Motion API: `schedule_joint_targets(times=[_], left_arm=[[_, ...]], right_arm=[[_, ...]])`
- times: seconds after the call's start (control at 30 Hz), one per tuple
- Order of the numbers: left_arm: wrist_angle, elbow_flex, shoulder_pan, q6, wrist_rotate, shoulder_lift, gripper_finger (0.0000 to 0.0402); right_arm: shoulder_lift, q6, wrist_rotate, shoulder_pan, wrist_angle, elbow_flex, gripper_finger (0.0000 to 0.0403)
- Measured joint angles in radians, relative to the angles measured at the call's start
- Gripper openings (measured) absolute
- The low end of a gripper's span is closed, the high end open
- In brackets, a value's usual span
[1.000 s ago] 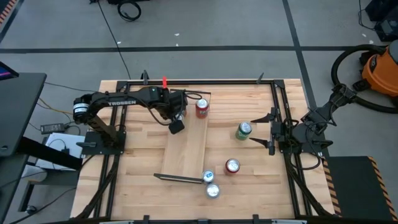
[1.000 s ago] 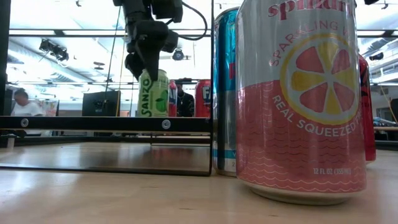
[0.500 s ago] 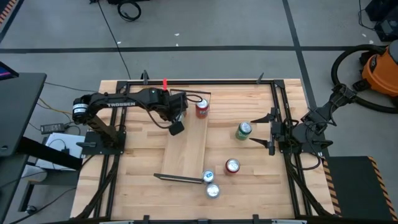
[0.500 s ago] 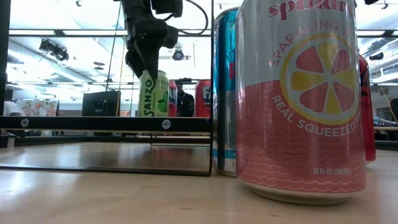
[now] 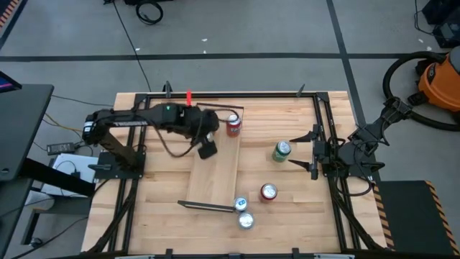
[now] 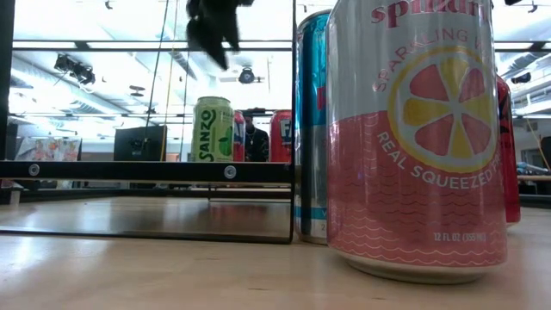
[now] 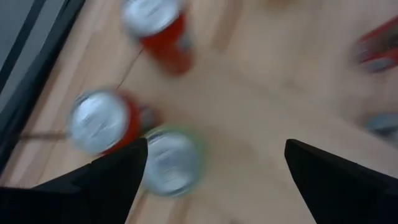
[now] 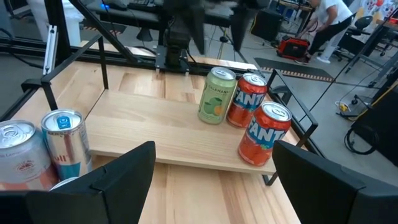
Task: Place canned beverage on shelf
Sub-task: Put the red black soda can on the shelf
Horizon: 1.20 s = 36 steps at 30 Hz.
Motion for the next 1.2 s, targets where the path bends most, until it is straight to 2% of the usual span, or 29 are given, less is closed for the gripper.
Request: schedule_joint_targets(times=[0.23,0.4,0.5,0.77,0.87,0.93,1.03,1.2], left_arm=[[0.151,0.000,-0.161,-0.093,0.017,0.074,0.0389],[0.221,0.014,-0.224,-0.168,0.105,0.175,0.0389],[0.199,0.084,-0.254,-0.181,0.125,0.255,0.0389],[0.113,0.371,-0.322,-0.207,0.131,0.439,0.0389],[0.080,0.436,-0.341,-0.202,0.131,0.488,0.0389],[0.057,0.460,-0.348,-0.196,0.126,0.496,0.0389],[0.053,0.466,-0.353,-0.212,0.093,0.489,0.0389],[0.029,0.465,-0.382,-0.166,-0.017,0.486,0.0389]], right_arm=[[0.000,-0.006,-0.001,0.000,0.004,0.000,0.0334],[0.004,-0.013,-0.006,0.000,0.027,0.000,0.0334],[0.007,-0.024,-0.008,0.000,0.048,0.000,0.0334],[0.007,-0.033,-0.010,0.000,0.049,0.000,0.0334],[0.007,-0.025,-0.013,0.000,0.042,0.000,0.0334],[0.012,-0.010,-0.056,0.000,0.038,0.000,0.0334],[0.065,0.022,-0.105,0.000,0.061,0.001,0.0334],[0.254,-0.009,-0.117,0.005,0.195,0.001,0.0334]])
